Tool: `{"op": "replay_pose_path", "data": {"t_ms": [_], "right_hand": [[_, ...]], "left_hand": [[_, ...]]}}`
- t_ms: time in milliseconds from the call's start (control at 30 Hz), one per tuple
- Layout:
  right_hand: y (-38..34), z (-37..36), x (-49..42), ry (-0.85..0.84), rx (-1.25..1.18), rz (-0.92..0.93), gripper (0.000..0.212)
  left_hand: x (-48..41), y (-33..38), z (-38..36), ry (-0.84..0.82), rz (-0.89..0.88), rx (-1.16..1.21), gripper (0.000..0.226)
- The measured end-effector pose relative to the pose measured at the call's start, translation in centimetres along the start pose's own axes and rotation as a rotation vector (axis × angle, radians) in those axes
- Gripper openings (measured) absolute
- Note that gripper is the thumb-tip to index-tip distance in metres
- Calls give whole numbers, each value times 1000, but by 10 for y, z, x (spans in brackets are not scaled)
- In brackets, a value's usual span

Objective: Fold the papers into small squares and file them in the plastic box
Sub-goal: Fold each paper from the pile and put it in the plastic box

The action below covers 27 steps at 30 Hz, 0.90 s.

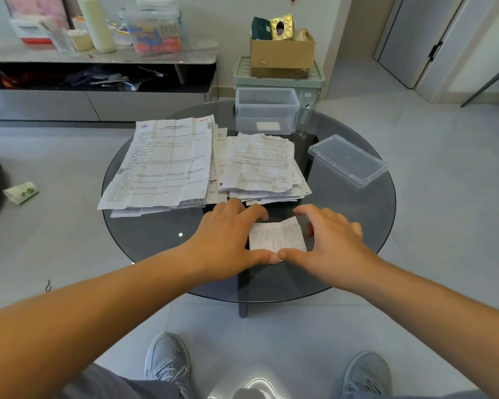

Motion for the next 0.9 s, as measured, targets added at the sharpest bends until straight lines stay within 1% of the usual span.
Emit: {"op": "replay_pose_path", "data": {"t_ms": [67, 133, 233, 300, 367, 433, 500, 633, 700, 900], "right_hand": [[7, 2, -2, -21, 18, -58, 83], [16, 7, -3, -45, 27, -110, 87], [30, 14, -3, -96, 29, -173, 90], [34, 16, -4, -115, 20, -186, 91], [32, 15, -5, -121, 5, -152, 89], [25, 12, -5, -130, -63, -48, 81], [17, 7, -5, -142, -127, 68, 69], [4, 8, -12, -70, -198, 157, 23], [3, 11, -16, -22, -215, 158, 6], [3, 13, -19, -11, -167, 166, 14]], "left_hand": [[-1, -3, -1, -19, 8, -16, 74], [-3, -5, -1, -32, 3, -14, 70], [-4, -5, -2, -43, -7, -21, 70], [-4, -6, -1, -45, -10, -20, 70], [-3, -6, 0, -44, -15, -19, 69], [-3, -4, 1, -26, -23, -10, 69], [-4, -2, 2, -11, -32, 11, 69], [-8, 5, 4, -11, -59, 71, 63], [-9, 7, 6, -20, -61, 95, 63], [-11, 12, 6, -46, -62, 67, 63]]}}
Point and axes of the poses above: each hand's wrist, its own x-axis away from the middle knuckle, its own z-axis out of the back of the hand, y = z × x, the point moved 8 cm from there along -x, towards the middle knuckle, and after that the axes turned 12 degrees about -y, right-handed, at the moved point
